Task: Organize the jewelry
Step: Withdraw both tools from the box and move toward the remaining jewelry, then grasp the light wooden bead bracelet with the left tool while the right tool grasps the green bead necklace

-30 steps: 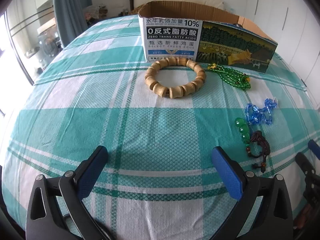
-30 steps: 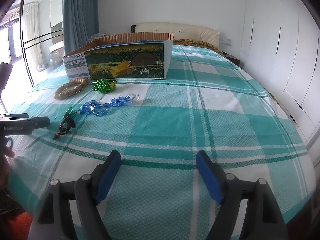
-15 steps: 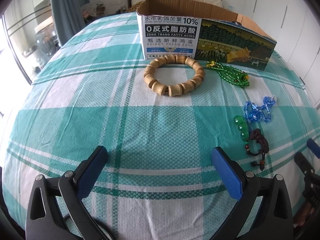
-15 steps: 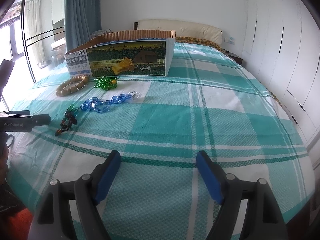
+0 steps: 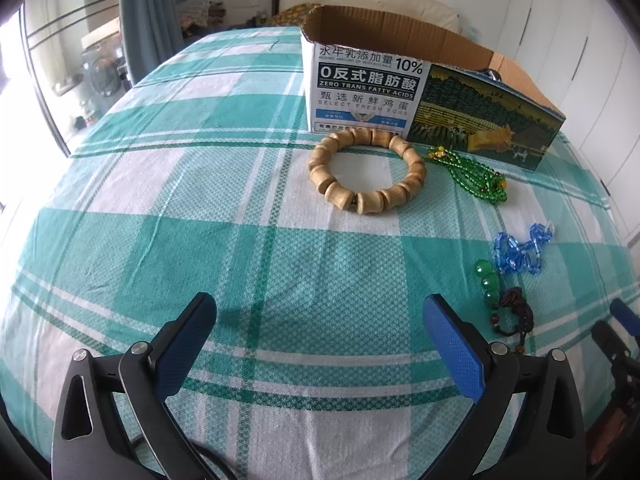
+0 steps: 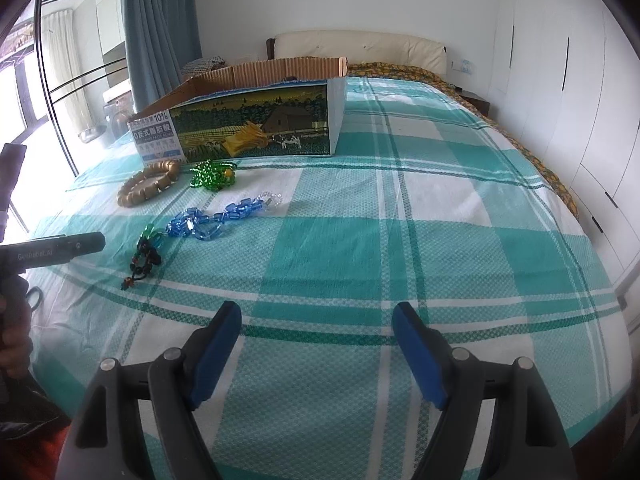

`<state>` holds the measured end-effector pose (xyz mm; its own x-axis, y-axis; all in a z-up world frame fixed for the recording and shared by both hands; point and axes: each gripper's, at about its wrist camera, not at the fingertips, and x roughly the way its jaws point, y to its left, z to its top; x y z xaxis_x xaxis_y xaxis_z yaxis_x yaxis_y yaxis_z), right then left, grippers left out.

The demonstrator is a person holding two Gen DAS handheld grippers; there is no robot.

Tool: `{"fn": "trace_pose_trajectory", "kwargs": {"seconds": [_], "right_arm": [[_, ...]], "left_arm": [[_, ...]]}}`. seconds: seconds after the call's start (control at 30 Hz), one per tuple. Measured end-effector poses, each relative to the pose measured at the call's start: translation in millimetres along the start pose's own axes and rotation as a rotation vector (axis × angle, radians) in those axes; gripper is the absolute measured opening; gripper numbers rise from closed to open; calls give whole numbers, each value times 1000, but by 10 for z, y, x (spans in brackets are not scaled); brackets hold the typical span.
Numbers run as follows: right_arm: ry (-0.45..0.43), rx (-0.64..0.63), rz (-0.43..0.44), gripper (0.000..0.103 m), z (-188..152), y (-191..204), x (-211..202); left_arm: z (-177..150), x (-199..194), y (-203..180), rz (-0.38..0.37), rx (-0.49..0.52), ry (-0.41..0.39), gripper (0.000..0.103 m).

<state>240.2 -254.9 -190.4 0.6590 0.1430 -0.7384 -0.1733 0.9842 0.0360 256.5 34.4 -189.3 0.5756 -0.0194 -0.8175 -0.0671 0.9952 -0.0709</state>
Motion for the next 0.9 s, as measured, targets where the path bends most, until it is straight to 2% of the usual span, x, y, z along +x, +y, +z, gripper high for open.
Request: {"fn": "trace_pose_trajectory", "kwargs": {"seconds": [0.4, 0.5, 0.63, 0.73, 0.9], "right_arm": [[-14, -35, 61, 80, 344, 175, 110], [-4, -47, 93, 80, 440, 227, 155], [-3, -66, 139, 80, 641, 305, 216], [2, -80, 164, 80, 786, 382, 297], [22, -104, 201, 80, 928, 528, 483]], "left_arm": [[95, 69, -41, 33, 38, 9, 103], [162, 18, 21, 5, 21, 2, 103], [361, -72, 215, -55, -55, -38, 102], [515, -35, 322, -73, -93, -40, 102], [665, 134, 302, -79, -82, -12, 102]]}}
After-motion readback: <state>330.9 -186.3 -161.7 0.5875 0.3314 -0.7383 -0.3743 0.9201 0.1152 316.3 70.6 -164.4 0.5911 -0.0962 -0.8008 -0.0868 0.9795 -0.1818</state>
